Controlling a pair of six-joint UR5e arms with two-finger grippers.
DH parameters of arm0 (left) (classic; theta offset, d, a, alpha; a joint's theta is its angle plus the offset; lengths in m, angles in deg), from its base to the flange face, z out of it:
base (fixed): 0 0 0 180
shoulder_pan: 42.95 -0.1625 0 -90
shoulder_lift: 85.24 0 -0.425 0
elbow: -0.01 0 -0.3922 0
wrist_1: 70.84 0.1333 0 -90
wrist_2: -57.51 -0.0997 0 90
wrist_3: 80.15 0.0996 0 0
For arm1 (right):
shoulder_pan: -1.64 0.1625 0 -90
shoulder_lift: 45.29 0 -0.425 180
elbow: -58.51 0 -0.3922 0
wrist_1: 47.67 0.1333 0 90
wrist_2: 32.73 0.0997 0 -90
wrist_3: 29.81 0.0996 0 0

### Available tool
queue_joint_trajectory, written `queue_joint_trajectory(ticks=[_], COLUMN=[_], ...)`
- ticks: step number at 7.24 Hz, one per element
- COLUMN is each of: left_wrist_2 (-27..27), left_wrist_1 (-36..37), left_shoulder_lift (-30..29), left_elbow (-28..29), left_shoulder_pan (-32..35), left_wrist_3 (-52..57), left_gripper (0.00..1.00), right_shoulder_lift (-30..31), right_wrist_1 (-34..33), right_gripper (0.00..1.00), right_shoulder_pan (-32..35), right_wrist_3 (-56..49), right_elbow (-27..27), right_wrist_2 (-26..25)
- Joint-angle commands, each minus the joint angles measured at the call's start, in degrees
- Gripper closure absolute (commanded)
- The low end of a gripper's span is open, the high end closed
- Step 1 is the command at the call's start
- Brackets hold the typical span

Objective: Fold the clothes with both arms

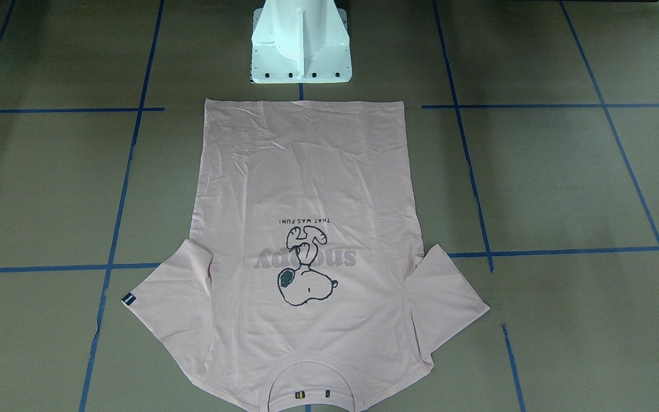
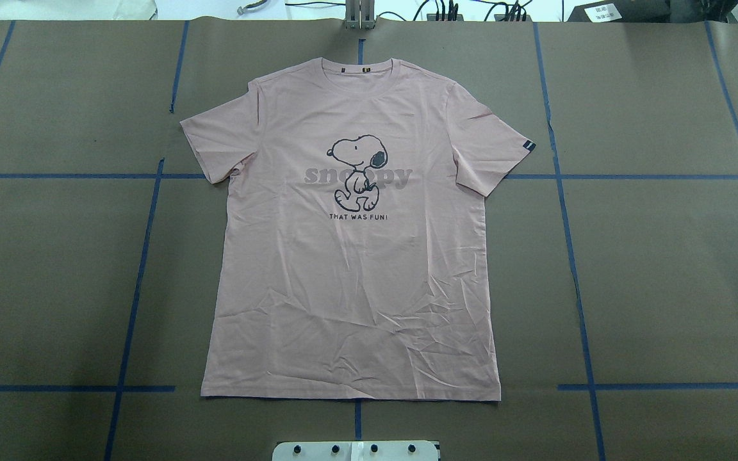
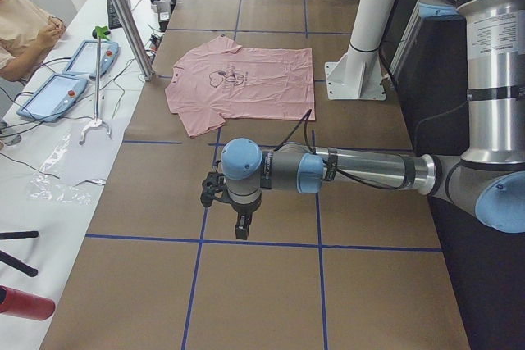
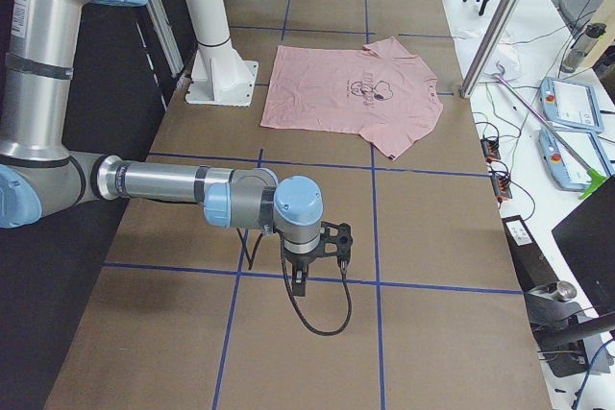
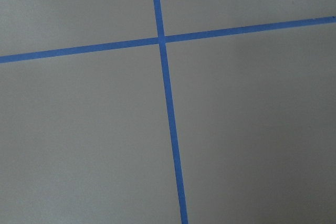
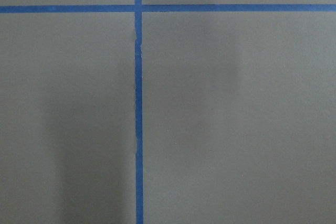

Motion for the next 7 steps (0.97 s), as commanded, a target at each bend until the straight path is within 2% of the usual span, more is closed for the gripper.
queue_joint_trajectory(ticks=[1, 3, 5, 6, 7], left_wrist_2=[0.05, 0.05, 0.05, 0.57, 0.83], left_wrist_1=[0.04, 0.04, -0.22, -0.39, -0.57], left_shoulder_lift=[0.17, 0.53, 0.35, -0.26, -3.4], left_elbow=[0.0, -1.39, -0.71, -1.4, -0.88], left_shoulder_pan=[0.0, 0.09, -0.09, -0.09, -0.09], left_wrist_3=[0.06, 0.06, 0.59, -0.02, 0.06], left_gripper=[0.0, 0.0, 0.0, 0.0, 0.0], right_shoulder_lift=[-0.01, -0.97, -4.48, -5.02, -6.33], right_wrist_1=[-0.17, 0.0, 1.92, 6.2, 12.33], right_gripper=[0.0, 0.0, 0.0, 0.0, 0.0], right_shoulder_pan=[-0.09, -2.09, -3.34, -3.78, -3.95], right_wrist_3=[0.0, 0.52, 0.88, 0.97, 0.97], right_elbow=[0.09, 0.26, 0.35, 0.26, -0.08], right_wrist_2=[0.27, 1.14, 1.59, 1.59, 1.24])
